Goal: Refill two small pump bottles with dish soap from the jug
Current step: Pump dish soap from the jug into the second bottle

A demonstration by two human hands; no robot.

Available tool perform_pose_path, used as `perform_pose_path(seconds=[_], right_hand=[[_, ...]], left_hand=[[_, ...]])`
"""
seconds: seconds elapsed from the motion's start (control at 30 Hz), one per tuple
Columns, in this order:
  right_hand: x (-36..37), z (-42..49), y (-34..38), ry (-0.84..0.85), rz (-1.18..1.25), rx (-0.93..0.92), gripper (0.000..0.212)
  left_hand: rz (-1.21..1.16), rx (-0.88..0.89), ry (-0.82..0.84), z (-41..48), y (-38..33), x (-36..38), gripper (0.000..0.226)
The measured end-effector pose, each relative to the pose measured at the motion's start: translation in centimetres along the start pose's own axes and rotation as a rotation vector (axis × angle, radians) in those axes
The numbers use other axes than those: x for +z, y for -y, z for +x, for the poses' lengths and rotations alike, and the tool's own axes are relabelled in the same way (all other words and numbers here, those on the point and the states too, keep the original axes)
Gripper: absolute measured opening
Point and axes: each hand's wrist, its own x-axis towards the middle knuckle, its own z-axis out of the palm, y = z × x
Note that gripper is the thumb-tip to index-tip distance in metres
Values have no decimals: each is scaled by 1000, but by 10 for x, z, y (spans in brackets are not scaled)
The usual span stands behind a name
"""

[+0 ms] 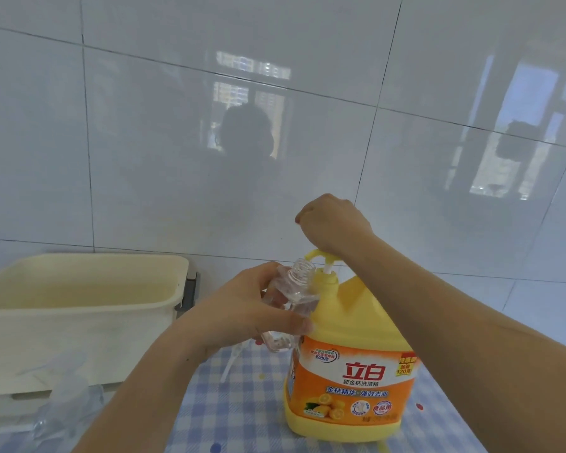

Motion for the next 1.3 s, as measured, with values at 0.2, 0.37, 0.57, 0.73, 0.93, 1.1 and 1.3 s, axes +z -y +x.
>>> perform_pose_path(seconds=[0.2,0.37,0.57,0.73,0.93,1.1,1.3], right_hand=[[-14,6,7,-98,-22,-31,44],[-5,4,4,-61,-39,-15,45],[-2,2,1,-94,-52,-22,40],[5,4,-5,-75,-72,-17,39],[21,1,-10,-54,-111,-33,37],[19,-3,-9,-43,-123,-39,29],[15,-7,-6,-21,-121,-23,18]], left_hand=[[-44,30,-20,1,-1,1,49],[-55,34,-19,-1,-1,1,53],[-46,31,-30,-1,-2,1,53],[-11,20,-19,-1,-1,0,59],[73,-17,20,-1,4,-2,54],[82,-17,29,0,6,-5,48],[103,-17,30,0,5,-4,50]])
